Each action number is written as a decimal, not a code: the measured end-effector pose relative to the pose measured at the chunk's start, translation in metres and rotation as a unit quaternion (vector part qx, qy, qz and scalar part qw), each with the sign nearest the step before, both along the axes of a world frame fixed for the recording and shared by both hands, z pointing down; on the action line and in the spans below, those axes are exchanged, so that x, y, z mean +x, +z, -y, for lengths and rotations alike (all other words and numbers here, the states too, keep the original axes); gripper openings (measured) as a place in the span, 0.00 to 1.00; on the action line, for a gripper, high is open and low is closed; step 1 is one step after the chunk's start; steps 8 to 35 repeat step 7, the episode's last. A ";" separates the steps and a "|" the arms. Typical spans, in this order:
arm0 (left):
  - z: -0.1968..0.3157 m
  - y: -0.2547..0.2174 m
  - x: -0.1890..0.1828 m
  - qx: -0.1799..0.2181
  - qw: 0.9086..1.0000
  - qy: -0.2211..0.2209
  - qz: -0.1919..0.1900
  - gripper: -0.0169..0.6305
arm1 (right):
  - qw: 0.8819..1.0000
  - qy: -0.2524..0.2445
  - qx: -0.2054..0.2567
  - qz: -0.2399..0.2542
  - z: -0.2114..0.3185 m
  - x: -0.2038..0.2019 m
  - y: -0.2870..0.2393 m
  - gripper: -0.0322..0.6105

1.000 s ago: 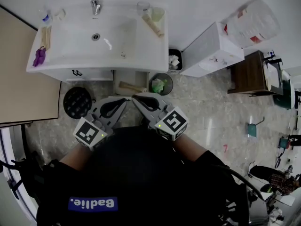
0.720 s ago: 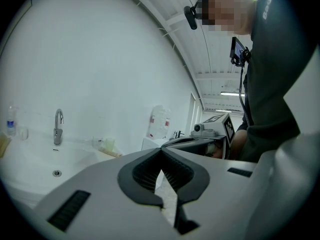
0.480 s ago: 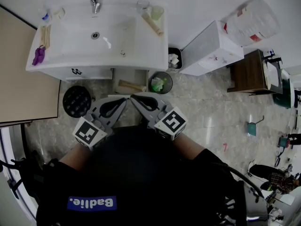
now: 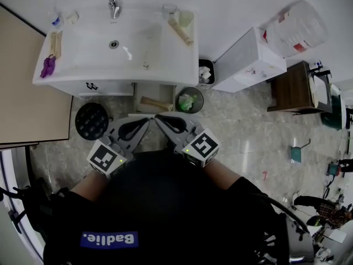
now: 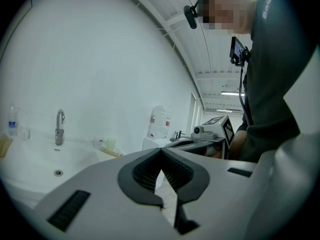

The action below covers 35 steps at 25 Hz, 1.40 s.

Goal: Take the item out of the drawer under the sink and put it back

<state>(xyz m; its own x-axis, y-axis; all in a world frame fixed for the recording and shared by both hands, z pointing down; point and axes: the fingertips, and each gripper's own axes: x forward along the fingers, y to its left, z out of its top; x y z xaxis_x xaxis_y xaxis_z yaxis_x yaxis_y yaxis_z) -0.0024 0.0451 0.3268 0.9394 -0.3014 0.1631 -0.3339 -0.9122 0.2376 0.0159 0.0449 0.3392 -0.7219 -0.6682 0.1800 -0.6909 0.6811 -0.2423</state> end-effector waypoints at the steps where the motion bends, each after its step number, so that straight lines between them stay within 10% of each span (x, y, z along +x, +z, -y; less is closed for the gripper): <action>1: 0.000 -0.001 0.000 0.001 1.000 0.002 0.003 0.03 | 1.000 0.000 0.000 0.000 0.000 0.000 0.001 0.05; 35: -0.003 0.000 -0.003 0.013 1.000 -0.001 -0.002 0.03 | 1.000 -0.002 -0.002 -0.001 -0.004 -0.002 0.001 0.05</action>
